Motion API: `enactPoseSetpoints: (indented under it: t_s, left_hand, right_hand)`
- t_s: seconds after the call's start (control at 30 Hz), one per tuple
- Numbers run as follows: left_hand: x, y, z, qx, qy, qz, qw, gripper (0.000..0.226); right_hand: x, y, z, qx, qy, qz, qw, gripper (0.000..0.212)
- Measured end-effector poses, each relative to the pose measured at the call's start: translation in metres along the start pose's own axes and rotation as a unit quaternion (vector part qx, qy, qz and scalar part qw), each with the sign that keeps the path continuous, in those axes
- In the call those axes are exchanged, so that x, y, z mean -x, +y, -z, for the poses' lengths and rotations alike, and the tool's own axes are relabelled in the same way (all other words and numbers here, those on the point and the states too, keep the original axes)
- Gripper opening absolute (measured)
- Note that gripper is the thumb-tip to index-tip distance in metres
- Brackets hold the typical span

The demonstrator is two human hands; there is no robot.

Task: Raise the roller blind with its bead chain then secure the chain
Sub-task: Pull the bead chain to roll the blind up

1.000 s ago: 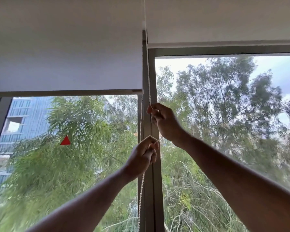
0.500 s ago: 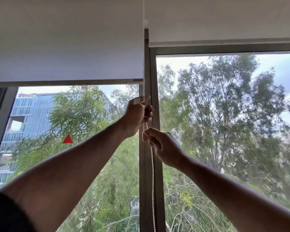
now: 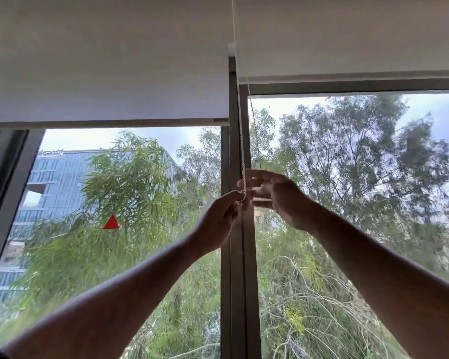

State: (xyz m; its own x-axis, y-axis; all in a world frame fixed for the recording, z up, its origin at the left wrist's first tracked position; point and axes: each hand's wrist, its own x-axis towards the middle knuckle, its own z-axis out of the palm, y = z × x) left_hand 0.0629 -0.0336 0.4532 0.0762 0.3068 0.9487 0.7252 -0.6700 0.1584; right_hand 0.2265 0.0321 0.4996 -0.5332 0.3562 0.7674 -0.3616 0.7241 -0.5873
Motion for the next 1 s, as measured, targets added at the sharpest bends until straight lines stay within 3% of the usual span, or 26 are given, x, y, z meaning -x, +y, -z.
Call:
enactPoseSetpoints:
  t_s: [0.07,0.13,0.2,0.3,0.4,0.5,0.6,0.7,0.83,1.0]
  left_hand:
    - [0.009,-0.008,0.0,-0.004,-0.012,0.008,1.0,0.038]
    - [0.015,-0.01,-0.003,-0.005,-0.014,0.013,1.0,0.035]
    - [0.016,-0.007,-0.003,-0.032,-0.017,0.005,0.999,0.031]
    - [0.013,0.001,0.001,-0.093,-0.021,-0.036,0.995,0.027]
    - [0.007,0.0,0.011,-0.087,-0.016,-0.004,0.996,0.036]
    - [0.003,0.002,0.028,-0.072,-0.026,0.059,0.995,0.039]
    - [-0.006,0.011,0.046,-0.029,0.013,0.096,0.995,0.031]
    - [-0.02,0.025,0.056,0.008,0.056,0.119,0.991,0.022]
    - [-0.045,0.052,0.056,0.052,0.046,0.159,0.985,0.027]
    - [-0.057,0.072,0.041,0.17,0.075,0.214,0.959,0.025]
  right_hand:
    - [-0.014,-0.02,-0.003,-0.114,0.001,-0.01,0.993,0.033]
    - [-0.022,-0.032,-0.01,-0.139,-0.007,-0.009,0.99,0.02]
    - [-0.026,-0.036,-0.019,-0.106,0.018,-0.001,0.994,0.023]
    - [-0.032,-0.029,-0.032,-0.045,0.083,0.056,0.994,0.048]
    - [-0.033,-0.02,-0.045,0.014,0.112,0.14,0.984,0.041]
    - [-0.031,0.0,-0.055,0.096,0.1,0.17,0.976,0.041]
    - [-0.025,0.027,-0.057,0.194,0.087,0.192,0.958,0.035]
    - [-0.011,0.042,-0.059,0.189,0.095,0.206,0.955,0.031]
    - [0.008,0.06,-0.07,0.232,0.079,0.238,0.94,0.027]
    - [0.025,0.077,-0.081,0.206,0.045,0.242,0.947,0.025]
